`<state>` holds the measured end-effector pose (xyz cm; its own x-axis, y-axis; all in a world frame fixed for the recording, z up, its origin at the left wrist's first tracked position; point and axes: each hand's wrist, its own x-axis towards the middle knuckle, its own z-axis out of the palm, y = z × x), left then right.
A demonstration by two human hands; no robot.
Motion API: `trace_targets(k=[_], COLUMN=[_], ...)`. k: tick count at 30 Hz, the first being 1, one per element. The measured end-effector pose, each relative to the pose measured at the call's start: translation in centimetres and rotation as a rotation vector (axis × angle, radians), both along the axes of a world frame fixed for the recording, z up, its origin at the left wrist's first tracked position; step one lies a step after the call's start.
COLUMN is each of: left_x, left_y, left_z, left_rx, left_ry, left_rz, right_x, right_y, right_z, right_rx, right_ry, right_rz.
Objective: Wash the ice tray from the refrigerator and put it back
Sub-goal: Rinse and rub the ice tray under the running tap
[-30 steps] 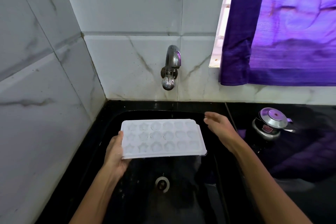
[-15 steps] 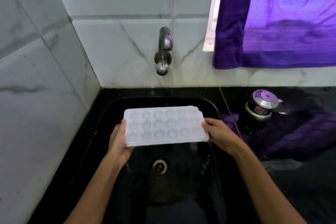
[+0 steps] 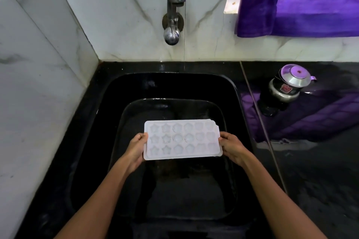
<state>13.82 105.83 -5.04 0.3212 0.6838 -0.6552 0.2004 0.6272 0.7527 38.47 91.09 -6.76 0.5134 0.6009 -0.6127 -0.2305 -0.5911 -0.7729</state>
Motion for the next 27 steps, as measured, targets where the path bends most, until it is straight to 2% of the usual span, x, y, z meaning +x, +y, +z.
trace_targets(k=[6,13,21,27], left_x=[-1.1,-1.8,-3.0,-4.4], left_y=[-1.0,-1.5,-1.8,-1.5], left_z=[-2.4,-3.4,-4.4,-5.0], left_rx=[0.028,0.074,0.261,0.447], left_ry=[0.189,0.256,0.255,0.328], left_rz=[-0.098,-0.147,-0.209,-0.301], right_x=[-0.7,-1.2,-1.4,-1.6], right_y=[-0.7,-0.9,-1.4,-2.2], right_z=[-2.2,-3.1,-2.6,-2.2], right_rx=[-0.04,-0.065,-0.068,-0.052], right_ry=[0.005,-0.015,-0.005,-0.028], right_rz=[-0.04,-0.015,0.004,0.019])
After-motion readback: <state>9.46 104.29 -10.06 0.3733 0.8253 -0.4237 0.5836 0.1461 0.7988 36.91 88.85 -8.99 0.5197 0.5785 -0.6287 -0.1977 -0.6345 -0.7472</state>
